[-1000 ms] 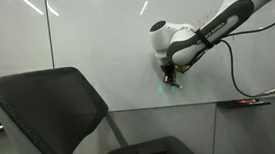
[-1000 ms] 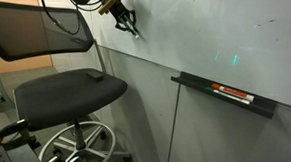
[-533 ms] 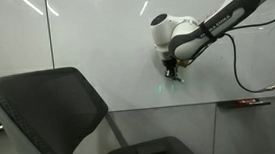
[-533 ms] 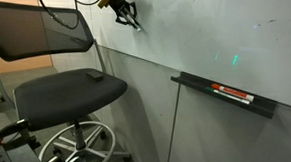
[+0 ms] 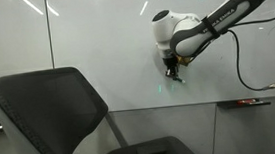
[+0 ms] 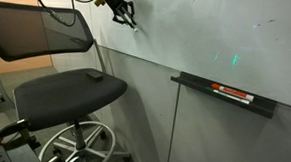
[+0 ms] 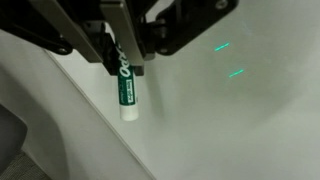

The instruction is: Use the marker on the seat to write on the whiteboard.

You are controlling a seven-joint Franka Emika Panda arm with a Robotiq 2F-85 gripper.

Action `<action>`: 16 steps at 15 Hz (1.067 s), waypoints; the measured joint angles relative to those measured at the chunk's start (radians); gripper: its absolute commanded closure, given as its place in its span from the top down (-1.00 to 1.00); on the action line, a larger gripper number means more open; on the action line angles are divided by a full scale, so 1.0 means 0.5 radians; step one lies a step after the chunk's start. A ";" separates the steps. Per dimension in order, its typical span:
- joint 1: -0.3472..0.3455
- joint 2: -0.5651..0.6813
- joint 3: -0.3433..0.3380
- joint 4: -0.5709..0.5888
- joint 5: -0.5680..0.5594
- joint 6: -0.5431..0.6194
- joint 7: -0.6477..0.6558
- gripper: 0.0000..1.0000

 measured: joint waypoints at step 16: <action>-0.005 -0.306 0.237 -0.893 0.447 0.249 -0.024 -0.90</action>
